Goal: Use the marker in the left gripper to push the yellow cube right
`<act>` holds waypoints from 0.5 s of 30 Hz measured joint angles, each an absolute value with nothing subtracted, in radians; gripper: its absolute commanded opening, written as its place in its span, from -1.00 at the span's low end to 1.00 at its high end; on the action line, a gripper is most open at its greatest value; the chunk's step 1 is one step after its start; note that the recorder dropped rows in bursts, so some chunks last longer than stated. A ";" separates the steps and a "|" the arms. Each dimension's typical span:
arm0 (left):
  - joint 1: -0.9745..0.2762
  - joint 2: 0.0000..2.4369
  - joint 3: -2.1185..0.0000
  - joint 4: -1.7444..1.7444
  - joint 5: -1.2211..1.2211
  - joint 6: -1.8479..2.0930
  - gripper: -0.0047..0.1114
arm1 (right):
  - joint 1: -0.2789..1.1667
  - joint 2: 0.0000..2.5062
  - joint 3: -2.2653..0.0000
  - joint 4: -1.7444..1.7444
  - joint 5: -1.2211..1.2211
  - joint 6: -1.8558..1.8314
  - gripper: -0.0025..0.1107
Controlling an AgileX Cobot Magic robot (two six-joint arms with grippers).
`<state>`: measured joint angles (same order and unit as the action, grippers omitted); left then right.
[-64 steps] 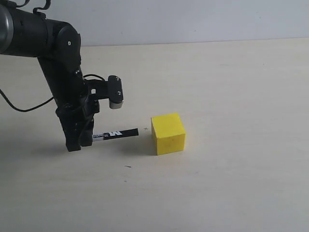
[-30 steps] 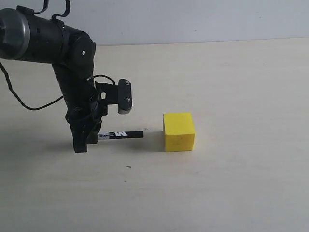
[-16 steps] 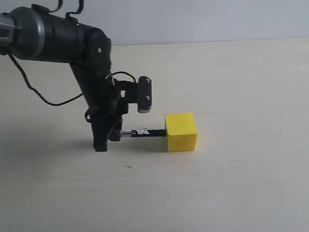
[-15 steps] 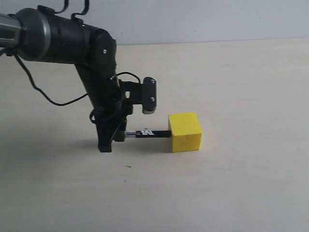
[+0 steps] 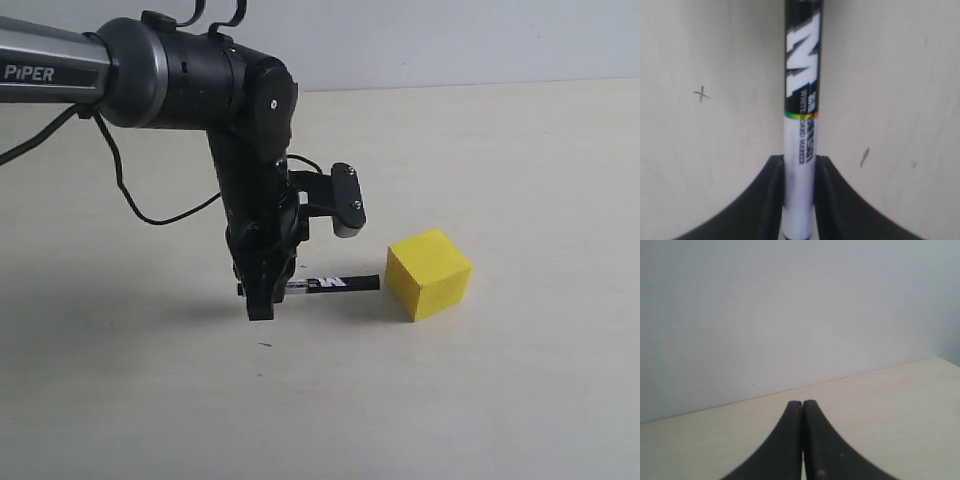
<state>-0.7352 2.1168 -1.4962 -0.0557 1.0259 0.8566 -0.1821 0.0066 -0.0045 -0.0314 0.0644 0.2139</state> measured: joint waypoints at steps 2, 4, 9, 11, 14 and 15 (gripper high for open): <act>-0.742 2.121 -1.496 -0.056 0.982 0.823 -0.92 | -0.182 0.007 -0.005 -0.031 0.064 0.214 -0.96; -0.756 2.123 -1.496 -0.056 0.904 0.790 -0.92 | -0.182 0.007 -0.005 -0.031 0.064 0.214 -0.96; -0.783 2.123 -1.500 -0.020 0.819 0.758 -0.92 | -0.182 0.007 -0.005 -0.031 0.064 0.214 -0.96; -0.774 2.123 -1.500 0.048 0.873 0.756 -0.92 | -0.182 0.007 -0.005 -0.031 0.064 0.214 -0.96; -0.742 2.123 -1.500 0.076 0.951 0.829 -0.92 | -0.182 0.007 -0.005 -0.031 0.064 0.214 -0.96; -0.738 2.123 -1.502 0.068 0.965 0.851 -0.92 | -0.182 0.007 -0.005 -0.031 0.064 0.214 -0.96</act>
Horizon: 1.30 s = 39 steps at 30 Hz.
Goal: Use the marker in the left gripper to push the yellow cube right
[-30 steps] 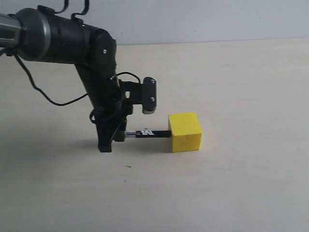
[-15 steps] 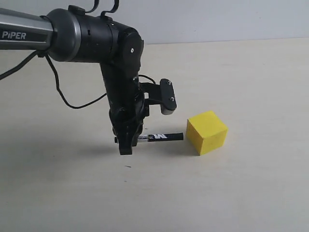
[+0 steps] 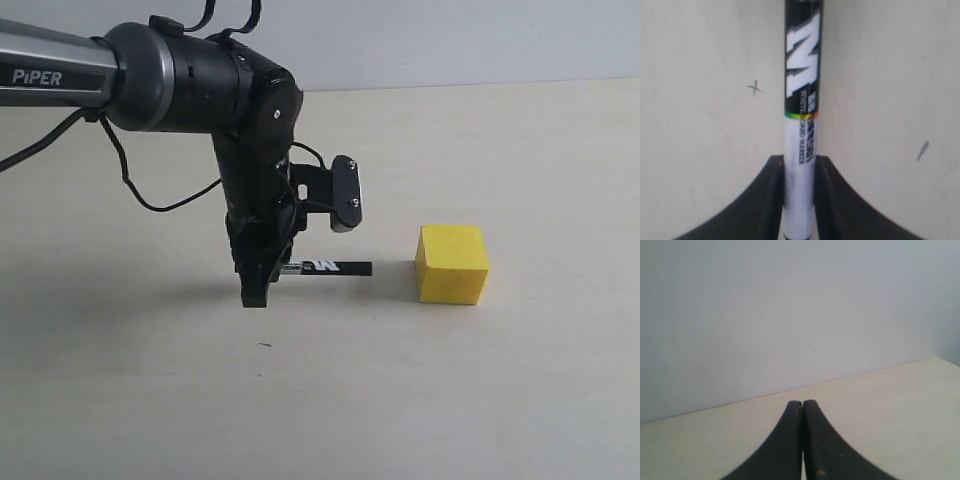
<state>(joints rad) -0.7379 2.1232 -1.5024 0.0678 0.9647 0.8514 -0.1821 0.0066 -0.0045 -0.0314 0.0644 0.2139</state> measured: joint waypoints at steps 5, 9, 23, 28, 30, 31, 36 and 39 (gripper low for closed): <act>-0.702 2.144 -1.576 0.000 1.037 0.894 -0.92 | -0.182 0.007 -0.005 -0.031 0.064 0.214 -0.96; -0.697 2.153 -1.609 0.000 1.037 0.922 -0.92 | -0.182 0.007 -0.005 -0.031 0.064 0.214 -0.96; -0.697 2.161 -1.611 -0.005 1.038 0.942 -0.92 | -0.182 0.007 -0.005 -0.031 0.064 0.214 -0.96; -0.697 2.161 -1.611 -0.005 1.038 0.944 -0.92 | -0.182 0.007 -0.005 -0.031 0.064 0.214 -0.96; -0.697 2.161 -1.611 -0.005 1.031 0.950 -0.92 | -0.182 0.007 -0.005 -0.031 0.064 0.214 -0.96; -0.697 2.162 -1.611 -0.007 1.028 0.955 -0.92 | -0.182 0.007 -0.005 -0.031 0.064 0.214 -0.96; -0.697 2.183 -1.625 -0.013 1.020 0.959 -0.92 | -0.182 0.007 -0.005 -0.031 0.064 0.214 -0.96; -0.697 2.208 -1.633 -0.015 1.022 0.961 -0.92 | -0.182 0.007 -0.005 -0.031 0.064 0.214 -0.96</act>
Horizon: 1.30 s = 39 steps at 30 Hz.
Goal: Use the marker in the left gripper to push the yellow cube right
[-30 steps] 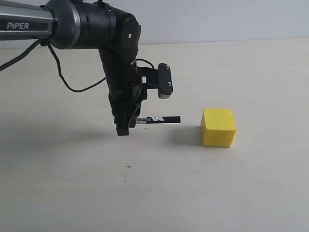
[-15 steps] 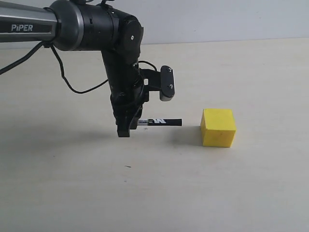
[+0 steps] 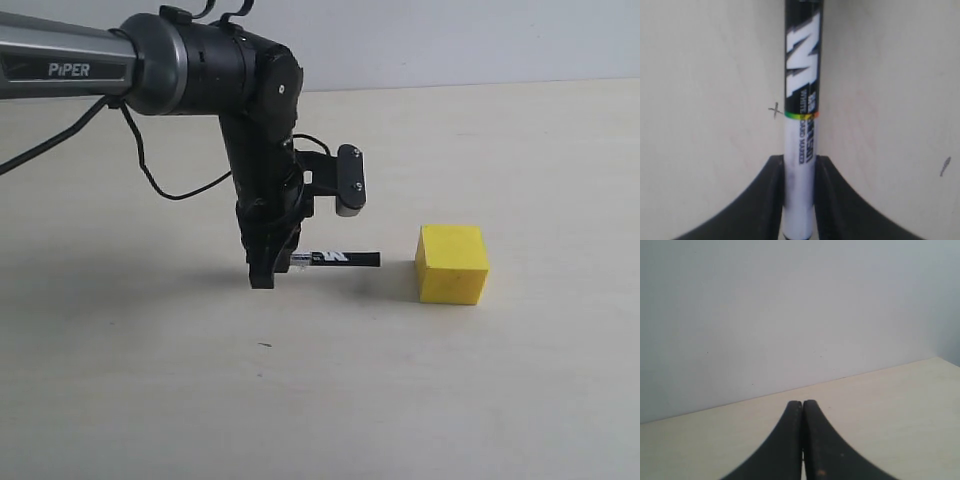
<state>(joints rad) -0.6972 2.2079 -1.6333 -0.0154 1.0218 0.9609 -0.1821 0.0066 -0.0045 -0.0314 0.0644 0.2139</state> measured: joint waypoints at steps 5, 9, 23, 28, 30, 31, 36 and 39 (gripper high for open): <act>-0.697 2.218 -1.658 -0.017 1.032 0.961 -0.92 | -0.182 0.007 -0.005 -0.031 0.064 0.214 -0.96; -0.697 2.218 -1.665 -0.021 1.035 0.961 -0.92 | -0.182 0.007 -0.005 -0.031 0.064 0.214 -0.96; -0.807 2.310 -1.826 -0.044 1.054 0.968 -0.92 | -0.182 0.007 -0.005 -0.031 0.064 0.214 -0.96; -0.828 2.349 -1.913 -0.068 1.145 0.961 -0.92 | -0.182 0.007 -0.005 -0.031 0.064 0.214 -0.96; -0.828 2.349 -1.921 -0.047 1.192 0.951 -0.92 | -0.182 0.007 -0.005 -0.031 0.064 0.214 -0.96; -0.828 2.349 -1.921 -0.034 1.198 0.940 -0.92 | -0.182 0.007 -0.005 -0.031 0.064 0.214 -0.96; -0.828 2.344 -1.923 0.024 1.212 0.885 -0.92 | -0.182 0.007 -0.005 -0.031 0.064 0.214 -0.96; -0.826 2.319 -1.923 0.014 1.214 0.878 -0.92 | -0.182 0.007 -0.005 -0.031 0.064 0.214 -0.96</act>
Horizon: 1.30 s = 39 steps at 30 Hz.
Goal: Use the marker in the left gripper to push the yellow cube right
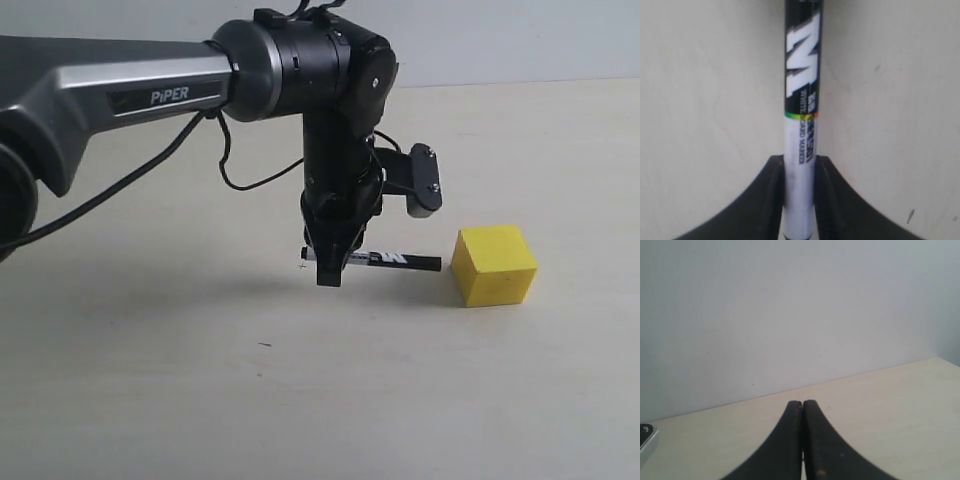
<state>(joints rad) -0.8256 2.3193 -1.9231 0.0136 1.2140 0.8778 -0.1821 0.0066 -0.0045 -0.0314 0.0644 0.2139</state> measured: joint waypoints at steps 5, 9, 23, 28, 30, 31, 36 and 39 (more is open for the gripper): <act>-0.826 2.273 -1.923 -0.014 1.214 0.807 -0.92 | -0.182 0.007 -0.005 -0.031 0.064 0.214 -0.96; -0.822 2.225 -1.886 -0.014 1.214 0.736 -0.92 | -0.182 0.007 -0.005 -0.031 0.064 0.214 -0.96; -0.841 2.211 -1.685 0.079 1.104 0.614 -0.92 | -0.182 0.007 -0.005 -0.031 0.064 0.214 -0.96; -0.841 2.302 -1.842 0.058 1.100 0.664 -0.92 | -0.182 0.007 -0.005 -0.031 0.064 0.214 -0.96; -0.841 2.322 -1.875 0.054 1.100 0.668 -0.92 | -0.182 0.007 -0.005 -0.031 0.064 0.214 -0.96; -0.841 2.333 -1.890 0.054 1.100 0.668 -0.92 | -0.182 0.007 -0.005 -0.031 0.064 0.214 -0.96; -0.841 2.380 -1.926 0.051 1.108 0.670 -0.92 | -0.182 0.007 -0.005 -0.031 0.064 0.214 -0.96; -0.841 2.391 -1.934 0.040 1.104 0.670 -0.92 | -0.182 0.007 -0.005 -0.031 0.064 0.214 -0.96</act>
